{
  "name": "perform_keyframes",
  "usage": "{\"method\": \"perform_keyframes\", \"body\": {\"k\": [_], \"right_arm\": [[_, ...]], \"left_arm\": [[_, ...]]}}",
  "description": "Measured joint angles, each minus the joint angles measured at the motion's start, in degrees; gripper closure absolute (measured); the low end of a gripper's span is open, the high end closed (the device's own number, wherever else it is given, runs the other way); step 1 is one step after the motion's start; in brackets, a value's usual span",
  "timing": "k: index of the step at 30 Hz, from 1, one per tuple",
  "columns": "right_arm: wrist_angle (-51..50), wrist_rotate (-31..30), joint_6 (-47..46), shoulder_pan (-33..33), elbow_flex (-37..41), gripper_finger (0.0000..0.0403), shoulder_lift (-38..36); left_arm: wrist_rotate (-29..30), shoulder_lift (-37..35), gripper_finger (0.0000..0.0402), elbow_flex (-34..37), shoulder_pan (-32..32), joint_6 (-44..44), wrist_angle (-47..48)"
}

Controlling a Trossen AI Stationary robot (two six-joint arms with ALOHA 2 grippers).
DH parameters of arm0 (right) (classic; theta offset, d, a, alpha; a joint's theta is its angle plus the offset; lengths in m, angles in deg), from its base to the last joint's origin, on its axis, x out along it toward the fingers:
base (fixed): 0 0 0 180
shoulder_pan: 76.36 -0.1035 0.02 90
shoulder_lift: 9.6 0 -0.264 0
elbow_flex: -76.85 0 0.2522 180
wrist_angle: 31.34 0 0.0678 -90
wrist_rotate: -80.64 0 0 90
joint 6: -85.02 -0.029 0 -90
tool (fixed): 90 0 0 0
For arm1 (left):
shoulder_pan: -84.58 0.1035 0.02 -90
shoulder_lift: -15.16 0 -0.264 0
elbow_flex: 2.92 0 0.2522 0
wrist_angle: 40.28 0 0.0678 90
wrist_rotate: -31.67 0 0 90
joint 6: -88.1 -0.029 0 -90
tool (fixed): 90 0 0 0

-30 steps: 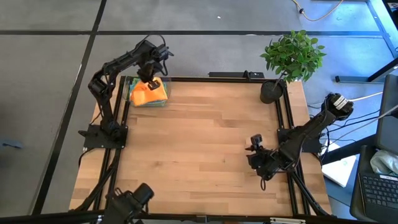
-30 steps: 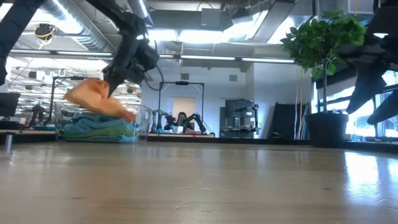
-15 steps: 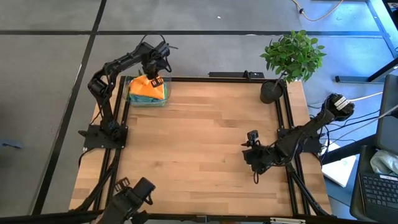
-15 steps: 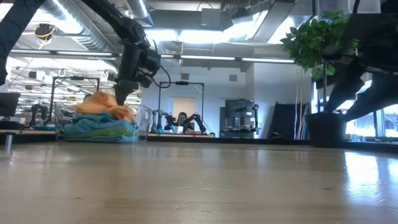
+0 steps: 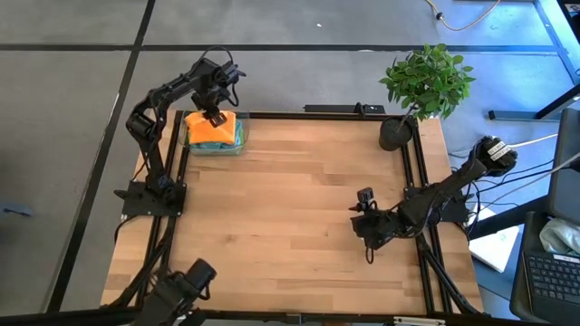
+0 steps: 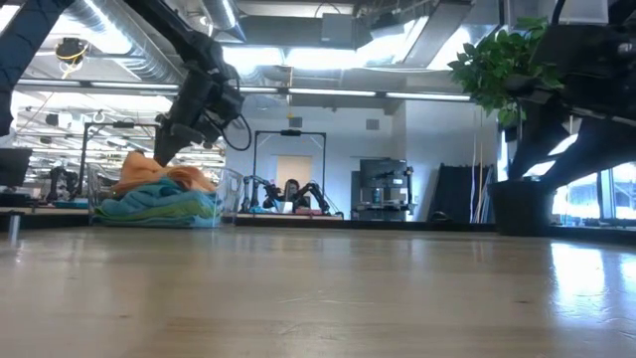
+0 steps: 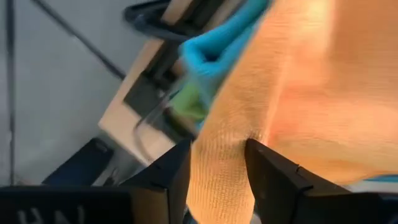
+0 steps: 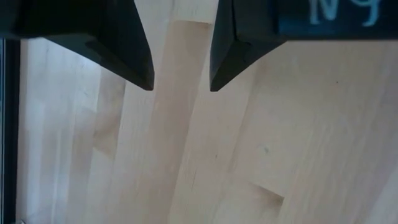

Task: Fold microfiber towels
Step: Stack the orange microfiber cloth on top of the blue microfiber cloth in the transparent bin

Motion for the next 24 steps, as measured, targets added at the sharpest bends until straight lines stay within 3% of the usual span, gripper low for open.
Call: {"method": "perform_keyframes", "body": {"k": [10, 15, 24], "right_arm": [[2.12, 0.5, 2.95, 2.97, 0.0, 0.0244, 0.0], [3.3, 0.56, 4.94, 4.57, 0.0, 0.0244, 0.0], [4.11, 4.55, 5.3, 5.35, 0.0, 0.0244, 0.0]], "left_arm": [[-3.13, -4.68, 0.0261, 0.0, -4.62, -4.54, -5.85], [-16.99, -5.24, 0.0261, 0.2, -7.01, -3.76, -9.46], [-4.75, -2.59, 0.0261, 11.88, -7.45, -9.37, -20.04]]}}
